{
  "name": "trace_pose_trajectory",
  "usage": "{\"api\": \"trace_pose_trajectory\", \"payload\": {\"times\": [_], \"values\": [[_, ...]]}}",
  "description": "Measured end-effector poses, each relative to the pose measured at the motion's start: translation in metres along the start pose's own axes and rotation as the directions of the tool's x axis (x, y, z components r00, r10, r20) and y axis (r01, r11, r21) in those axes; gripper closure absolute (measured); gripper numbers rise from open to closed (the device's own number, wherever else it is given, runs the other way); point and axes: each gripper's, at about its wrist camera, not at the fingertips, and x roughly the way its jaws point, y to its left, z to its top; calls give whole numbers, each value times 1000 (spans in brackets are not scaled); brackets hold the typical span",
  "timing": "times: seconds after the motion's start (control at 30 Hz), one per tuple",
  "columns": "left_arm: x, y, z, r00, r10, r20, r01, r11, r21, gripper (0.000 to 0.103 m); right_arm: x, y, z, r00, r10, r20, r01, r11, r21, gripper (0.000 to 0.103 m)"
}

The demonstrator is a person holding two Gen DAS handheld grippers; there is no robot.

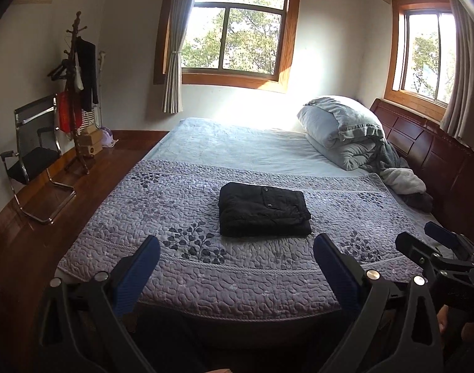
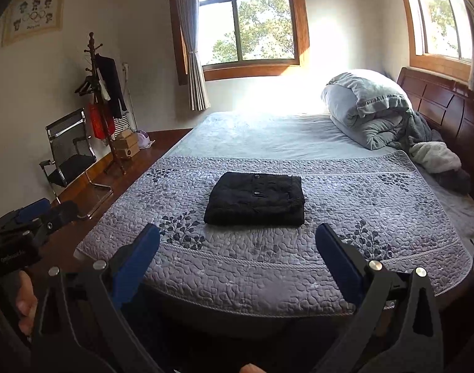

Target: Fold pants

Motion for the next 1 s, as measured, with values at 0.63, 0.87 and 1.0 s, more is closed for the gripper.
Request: {"api": "trace_pose_trajectory", "payload": {"times": [0.63, 0.87, 1.0], "values": [[25, -14, 6, 999, -5, -46, 6, 1000, 29, 4, 28, -7, 1, 999, -15, -29, 15, 1000, -22, 3], [27, -19, 6, 1000, 6, -20, -5, 999, 45, 4, 34, -11, 0, 999, -13, -44, 13, 1000, -11, 3], [27, -22, 8, 1000, 4, -23, -2, 998, 57, 4, 33, -12, 1, 999, -13, -42, 13, 1000, -6, 3]]}}
